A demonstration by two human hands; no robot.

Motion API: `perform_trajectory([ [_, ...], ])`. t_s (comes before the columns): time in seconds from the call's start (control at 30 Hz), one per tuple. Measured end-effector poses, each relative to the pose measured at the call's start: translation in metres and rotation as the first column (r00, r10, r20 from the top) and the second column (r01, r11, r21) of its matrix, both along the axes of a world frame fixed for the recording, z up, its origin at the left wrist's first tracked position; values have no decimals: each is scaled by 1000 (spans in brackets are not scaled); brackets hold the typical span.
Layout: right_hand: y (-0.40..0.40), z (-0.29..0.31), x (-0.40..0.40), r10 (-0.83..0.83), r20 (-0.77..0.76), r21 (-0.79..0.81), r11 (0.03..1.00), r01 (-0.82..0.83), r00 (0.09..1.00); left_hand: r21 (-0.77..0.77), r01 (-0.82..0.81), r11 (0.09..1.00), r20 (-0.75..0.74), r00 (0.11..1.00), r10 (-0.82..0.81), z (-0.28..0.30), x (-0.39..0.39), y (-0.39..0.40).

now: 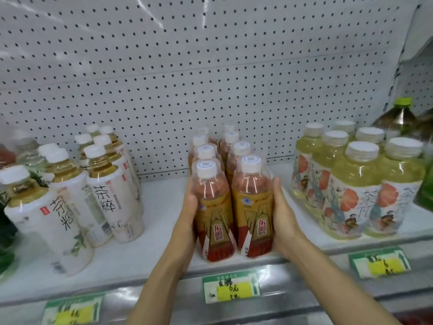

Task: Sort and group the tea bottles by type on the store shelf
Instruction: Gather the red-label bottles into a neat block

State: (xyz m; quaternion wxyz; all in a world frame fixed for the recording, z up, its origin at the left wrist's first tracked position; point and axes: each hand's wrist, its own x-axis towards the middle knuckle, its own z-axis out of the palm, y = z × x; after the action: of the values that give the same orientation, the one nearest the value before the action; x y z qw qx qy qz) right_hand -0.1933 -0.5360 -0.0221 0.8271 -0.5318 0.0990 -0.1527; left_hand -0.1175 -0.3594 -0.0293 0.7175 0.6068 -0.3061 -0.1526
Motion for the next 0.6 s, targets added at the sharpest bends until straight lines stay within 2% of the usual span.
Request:
perform_trajectory([
  [0.13,12,0,4,-78,9,-19,997,79,997,130,23,991,147,988,-43,1,-1,15],
  [0.27,21,2,3,-105,26,-90,990,107,994,160,-47,986,190,982,16,0,-4,25],
  [0.43,22,6,-5,-114,36,-203,972,119,993,188,-47,981,203,979,9,2,-7,27],
  [0.53,21,1,-27,-29,143,-339,938,76,989,197,-153,968,279,956,94,-6,-17,32],
  [0.6,24,-4,-43,11,185,-468,880,79,983,186,-205,961,311,940,141,-9,-24,33],
])
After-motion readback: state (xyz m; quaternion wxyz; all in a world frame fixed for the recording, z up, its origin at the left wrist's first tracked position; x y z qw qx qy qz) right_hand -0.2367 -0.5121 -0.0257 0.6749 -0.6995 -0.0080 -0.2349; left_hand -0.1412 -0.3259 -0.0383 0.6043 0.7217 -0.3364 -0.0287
